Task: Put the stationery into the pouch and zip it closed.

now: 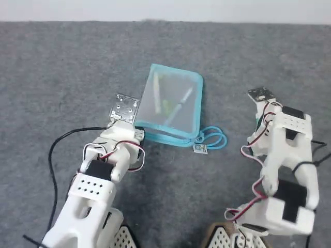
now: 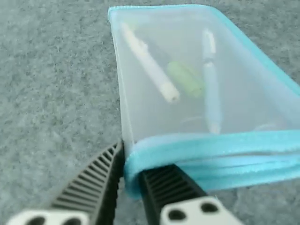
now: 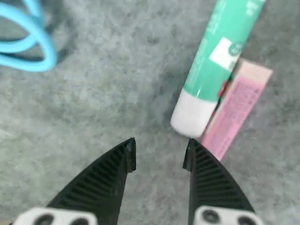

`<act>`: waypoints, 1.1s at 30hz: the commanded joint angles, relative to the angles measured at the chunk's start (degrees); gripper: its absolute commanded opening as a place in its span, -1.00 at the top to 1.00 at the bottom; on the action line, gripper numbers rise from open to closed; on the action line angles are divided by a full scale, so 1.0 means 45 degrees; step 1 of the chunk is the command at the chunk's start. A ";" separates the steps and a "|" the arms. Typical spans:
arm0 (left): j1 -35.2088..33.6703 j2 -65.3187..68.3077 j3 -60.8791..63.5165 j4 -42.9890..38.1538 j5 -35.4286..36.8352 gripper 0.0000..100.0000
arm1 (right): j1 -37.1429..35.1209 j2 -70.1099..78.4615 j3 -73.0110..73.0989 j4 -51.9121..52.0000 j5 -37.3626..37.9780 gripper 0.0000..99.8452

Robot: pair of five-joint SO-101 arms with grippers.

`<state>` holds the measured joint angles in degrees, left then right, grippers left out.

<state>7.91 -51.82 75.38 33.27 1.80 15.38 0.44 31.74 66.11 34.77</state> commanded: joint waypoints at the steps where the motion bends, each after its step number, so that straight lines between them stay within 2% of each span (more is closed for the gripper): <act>1: -0.0332 -0.0117 -0.0225 0.0039 0.0195 0.98 | 0.0361 0.0518 -0.0156 -0.1045 0.0391 0.66; 10: -0.0352 -0.0117 -0.0205 0.0020 0.0195 0.98 | 0.1670 0.0674 -0.1739 -0.0889 0.0879 0.66; 15: -0.0352 -0.0117 -0.0205 0.0000 0.0195 0.98 | 0.1709 0.0674 -0.3380 0.0733 0.1309 0.66; 21: -0.0391 -0.0098 -0.0205 0.0000 0.0195 0.98 | 0.1670 0.0830 -0.4317 0.0772 0.1563 0.66; 28: -0.0410 -0.0098 -0.0205 0.0000 0.0195 0.98 | 0.2178 0.1084 -0.4083 0.0596 0.6232 0.66; 33: -0.0371 -0.0098 -0.0205 0.0000 0.0195 0.98 | 0.2354 0.2608 -0.4122 -0.0147 0.6877 0.66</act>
<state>6.51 -51.82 75.38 33.27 1.80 25.05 10.64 15.21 67.34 63.69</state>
